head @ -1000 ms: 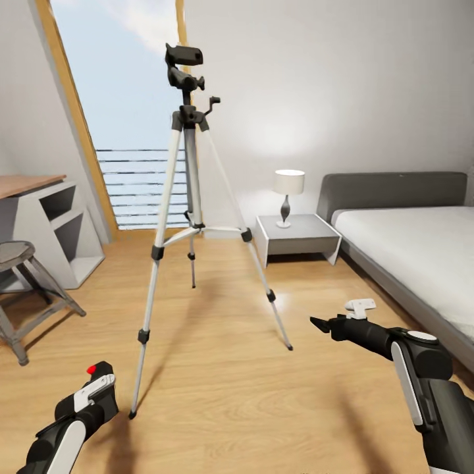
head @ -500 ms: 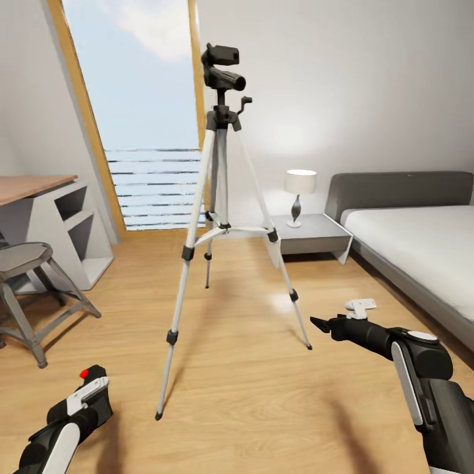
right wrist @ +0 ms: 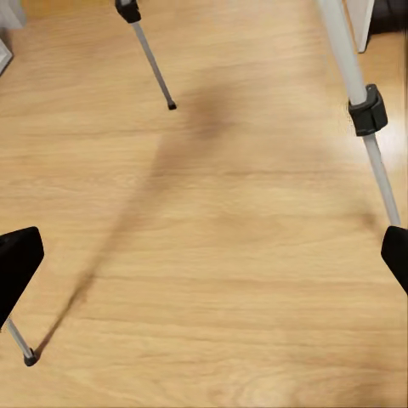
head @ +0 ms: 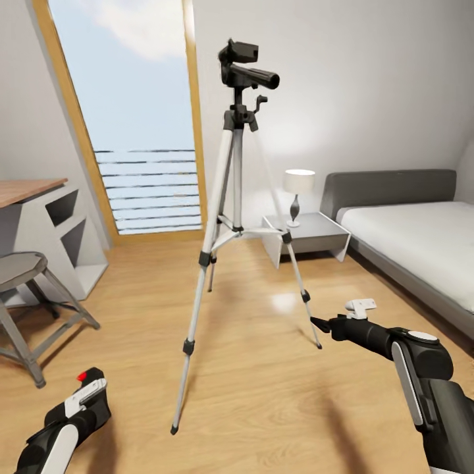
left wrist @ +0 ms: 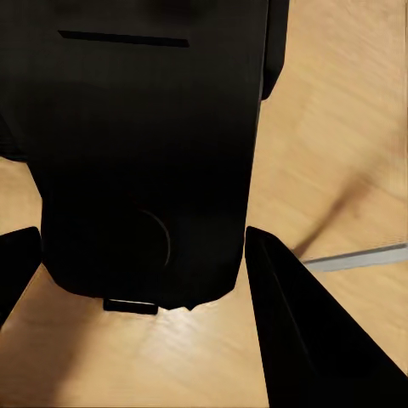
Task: Attach the digital camera to the camera tripod in the bedroom.
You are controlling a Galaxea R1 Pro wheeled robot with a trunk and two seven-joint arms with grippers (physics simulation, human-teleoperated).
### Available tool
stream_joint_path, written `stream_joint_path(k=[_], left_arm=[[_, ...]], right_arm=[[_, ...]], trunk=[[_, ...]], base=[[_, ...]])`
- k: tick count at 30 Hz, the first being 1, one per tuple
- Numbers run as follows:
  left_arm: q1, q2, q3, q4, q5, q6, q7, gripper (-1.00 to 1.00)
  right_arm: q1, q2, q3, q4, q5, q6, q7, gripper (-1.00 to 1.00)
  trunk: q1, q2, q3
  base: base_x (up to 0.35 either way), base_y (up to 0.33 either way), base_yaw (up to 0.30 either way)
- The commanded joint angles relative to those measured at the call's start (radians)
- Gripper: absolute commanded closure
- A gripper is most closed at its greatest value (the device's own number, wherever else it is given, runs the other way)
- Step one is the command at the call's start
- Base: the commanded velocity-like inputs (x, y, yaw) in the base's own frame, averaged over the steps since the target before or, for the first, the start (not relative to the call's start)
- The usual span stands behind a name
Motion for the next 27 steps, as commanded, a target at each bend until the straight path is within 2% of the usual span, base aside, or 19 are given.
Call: stream_joint_path(k=[1, 27], left_arm=[[0.0, 0.0, 0.0, 0.0, 0.007, 0.004, 0.006, 1.0], [0.0, 0.0, -0.002, 0.0, 0.01, 0.004, 0.004, 1.0]], right_arm=[[-0.001, 0.0, -0.001, -0.001, 0.003, 0.006, 0.006, -1.0], [-0.001, 0.0, -0.002, -0.001, 0.003, 0.006, 0.006, -1.0]], trunk=[[0.0, 0.0, -0.001], [0.0, 0.0, -0.001]], base=[[0.113, 0.324, -0.254], [0.15, 0.306, -0.26]])
